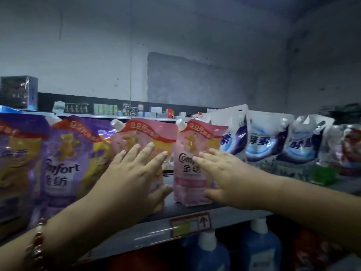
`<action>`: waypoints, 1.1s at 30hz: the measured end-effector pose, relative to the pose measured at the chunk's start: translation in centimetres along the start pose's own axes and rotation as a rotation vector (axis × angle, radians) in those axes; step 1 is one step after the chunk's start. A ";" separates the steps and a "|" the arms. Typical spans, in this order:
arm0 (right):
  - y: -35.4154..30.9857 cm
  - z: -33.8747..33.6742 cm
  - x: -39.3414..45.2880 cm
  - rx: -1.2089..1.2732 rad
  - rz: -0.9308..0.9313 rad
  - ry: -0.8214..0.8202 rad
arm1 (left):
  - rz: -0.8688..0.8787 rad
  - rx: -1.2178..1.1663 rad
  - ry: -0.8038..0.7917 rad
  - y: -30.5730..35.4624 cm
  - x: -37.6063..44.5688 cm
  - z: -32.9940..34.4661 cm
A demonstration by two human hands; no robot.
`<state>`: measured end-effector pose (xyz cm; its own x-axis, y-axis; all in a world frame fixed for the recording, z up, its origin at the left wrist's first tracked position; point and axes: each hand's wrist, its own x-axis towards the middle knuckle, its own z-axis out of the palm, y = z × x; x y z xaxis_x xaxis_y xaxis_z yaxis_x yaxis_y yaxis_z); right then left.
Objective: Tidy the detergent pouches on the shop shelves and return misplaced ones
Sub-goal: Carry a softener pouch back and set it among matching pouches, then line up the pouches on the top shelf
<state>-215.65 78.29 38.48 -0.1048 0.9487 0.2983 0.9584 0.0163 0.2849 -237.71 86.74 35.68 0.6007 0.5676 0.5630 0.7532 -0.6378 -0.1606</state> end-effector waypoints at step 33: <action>37.1 19.7 -7.4 0.707 0.503 0.267 | 0.102 -0.439 0.079 36.4 25.7 15.8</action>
<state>-174.13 78.08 28.88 0.3968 0.7927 0.4628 0.8377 -0.1067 -0.5355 -190.63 86.27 31.50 0.6311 0.4599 0.6247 0.4962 -0.8583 0.1305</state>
